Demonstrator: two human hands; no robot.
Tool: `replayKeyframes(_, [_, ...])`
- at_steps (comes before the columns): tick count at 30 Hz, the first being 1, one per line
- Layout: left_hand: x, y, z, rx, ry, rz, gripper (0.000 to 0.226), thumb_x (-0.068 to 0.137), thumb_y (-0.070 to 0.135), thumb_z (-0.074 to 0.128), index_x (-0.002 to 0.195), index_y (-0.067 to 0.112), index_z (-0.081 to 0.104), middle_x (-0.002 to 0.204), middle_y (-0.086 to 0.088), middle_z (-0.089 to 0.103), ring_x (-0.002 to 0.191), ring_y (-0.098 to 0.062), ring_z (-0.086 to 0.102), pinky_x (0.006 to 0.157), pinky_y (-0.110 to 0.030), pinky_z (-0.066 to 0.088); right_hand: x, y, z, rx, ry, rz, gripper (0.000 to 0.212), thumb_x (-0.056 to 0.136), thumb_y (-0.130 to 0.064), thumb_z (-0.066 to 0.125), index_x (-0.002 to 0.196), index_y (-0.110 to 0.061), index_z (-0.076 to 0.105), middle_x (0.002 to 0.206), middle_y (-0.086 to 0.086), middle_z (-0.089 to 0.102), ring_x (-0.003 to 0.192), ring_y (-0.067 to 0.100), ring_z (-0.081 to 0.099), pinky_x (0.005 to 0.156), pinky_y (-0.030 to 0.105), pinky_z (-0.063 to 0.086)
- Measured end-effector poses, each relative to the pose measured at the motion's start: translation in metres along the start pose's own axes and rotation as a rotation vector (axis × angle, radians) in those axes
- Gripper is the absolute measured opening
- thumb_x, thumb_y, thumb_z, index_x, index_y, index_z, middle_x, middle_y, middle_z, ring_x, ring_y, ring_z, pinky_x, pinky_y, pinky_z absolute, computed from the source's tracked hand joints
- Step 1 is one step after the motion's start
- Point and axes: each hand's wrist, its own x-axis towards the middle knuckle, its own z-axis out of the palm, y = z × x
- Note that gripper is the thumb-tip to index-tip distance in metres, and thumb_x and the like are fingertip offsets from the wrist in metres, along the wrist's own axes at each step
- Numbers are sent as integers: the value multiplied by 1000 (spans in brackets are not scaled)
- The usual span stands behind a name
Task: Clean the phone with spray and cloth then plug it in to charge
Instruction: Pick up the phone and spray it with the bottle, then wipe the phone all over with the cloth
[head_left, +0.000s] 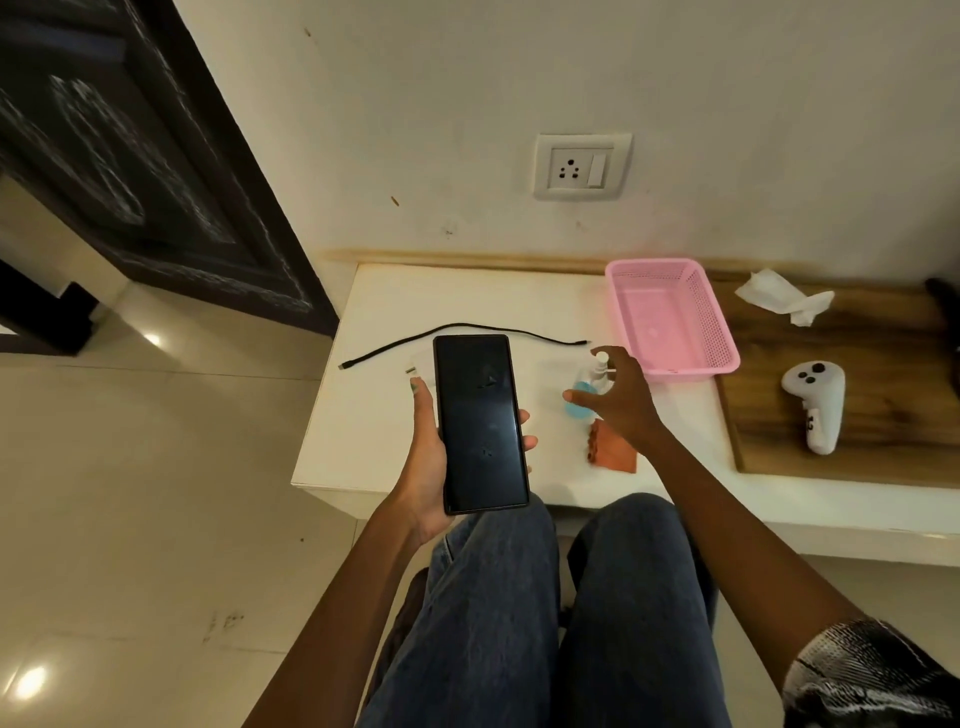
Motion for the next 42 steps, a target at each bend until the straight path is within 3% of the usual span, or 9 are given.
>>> replayKeyframes(3, [-1, -2, 2, -12, -3, -1, 92, 67, 83, 27, 120, 18, 64, 124, -14, 63, 111, -32, 61, 101, -52, 43, -2, 11, -10, 3, 10, 70, 74, 69, -22, 82, 130, -11, 42, 130, 12, 46, 115, 26, 48, 98, 44, 45])
replayKeyframes(7, [-1, -5, 4, -30, -8, -3, 91, 72, 83, 23, 119, 18, 65, 121, -14, 63, 107, -31, 61, 100, -51, 42, -7, 39, -13, -91, 91, 238, 57, 73, -38, 76, 118, -11, 53, 126, 12, 50, 112, 26, 52, 96, 42, 47])
replayKeyframes(13, [-4, -8, 9, -37, -14, -17, 91, 73, 83, 21, 117, 18, 67, 118, -13, 65, 107, -31, 61, 95, -48, 47, -13, 67, 3, -531, -129, 395, 69, 67, -58, 70, 122, -22, 50, 130, 4, 50, 121, 27, 45, 98, 40, 40])
replayKeyframes(19, [-16, -6, 11, -54, -41, -15, 90, 70, 84, 24, 116, 20, 67, 119, -13, 66, 109, -31, 62, 95, -49, 47, -20, 72, 3, -512, -119, 386, 37, 71, -43, 69, 90, -14, 58, 100, 6, 65, 92, 23, 57, 84, 36, 49])
replayKeyframes(23, [-27, -3, 10, -79, -85, -12, 86, 69, 82, 28, 116, 21, 67, 122, -13, 65, 111, -33, 62, 95, -51, 47, -43, 49, -3, -128, -39, 296, 23, 73, -24, 76, 80, -14, 57, 93, 12, 66, 71, 13, 54, 66, 26, 44])
replayKeyframes(26, [-36, -2, 11, -113, -118, -19, 83, 74, 79, 27, 114, 19, 68, 118, -13, 67, 105, -31, 64, 96, -52, 45, -77, 16, -11, 275, 10, 246, 24, 76, -21, 75, 92, -18, 57, 97, 8, 65, 77, 12, 60, 59, 17, 46])
replayKeyframes(33, [-64, -8, 25, -167, -219, -45, 75, 81, 71, 31, 113, 15, 69, 111, -11, 69, 98, -27, 63, 98, -48, 42, -144, -72, -38, 635, 150, 146, 46, 81, -22, 69, 124, -14, 53, 115, 1, 63, 104, 20, 61, 88, 34, 51])
replayKeyframes(36, [-77, -10, 33, -177, -274, -50, 74, 80, 70, 33, 113, 14, 69, 107, -11, 69, 94, -25, 62, 92, -44, 49, -162, -107, -55, 619, 243, -34, 31, 82, -21, 67, 111, -17, 59, 99, -14, 65, 98, 15, 64, 83, 27, 55])
replayKeyframes(42, [-97, -13, 47, -81, -255, -25, 71, 87, 66, 27, 118, 15, 65, 111, -15, 67, 95, -30, 63, 88, -47, 50, -187, -156, -57, 107, 401, -555, 13, 83, -10, 66, 95, -10, 62, 84, -21, 58, 84, -8, 60, 73, 5, 48])
